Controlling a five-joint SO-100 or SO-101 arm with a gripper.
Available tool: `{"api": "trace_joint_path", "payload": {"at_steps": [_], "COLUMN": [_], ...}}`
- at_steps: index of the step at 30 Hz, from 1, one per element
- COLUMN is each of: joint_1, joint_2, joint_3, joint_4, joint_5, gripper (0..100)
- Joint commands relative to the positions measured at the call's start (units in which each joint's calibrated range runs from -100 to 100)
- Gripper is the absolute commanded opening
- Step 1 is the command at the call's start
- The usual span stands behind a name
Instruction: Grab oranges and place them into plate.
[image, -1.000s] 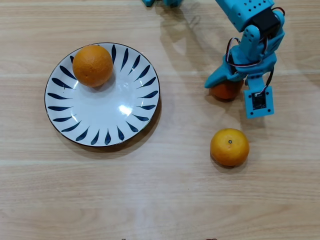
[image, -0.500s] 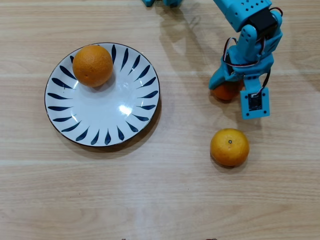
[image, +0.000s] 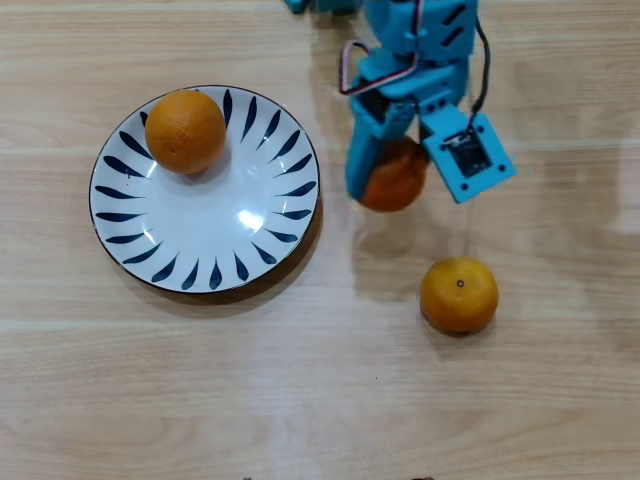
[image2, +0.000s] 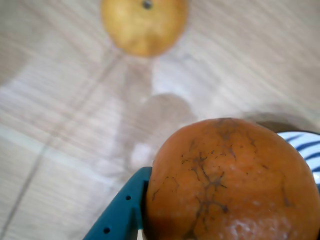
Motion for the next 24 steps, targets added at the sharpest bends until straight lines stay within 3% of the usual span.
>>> {"api": "trace_joint_path", "payload": {"at_steps": [1,7,14,24], "joint_1": [7.35,15.41,17.59,16.94], "joint_2": [-10.62,-20.09,-24.14,-24.48], "joint_3": [8.6,32.87,54.24,63.02], "joint_4": [-7.09,-21.53,-28.83,-35.96], "joint_5": [6.24,9.32,4.67,2.11], "gripper": [27,27,27,27]}}
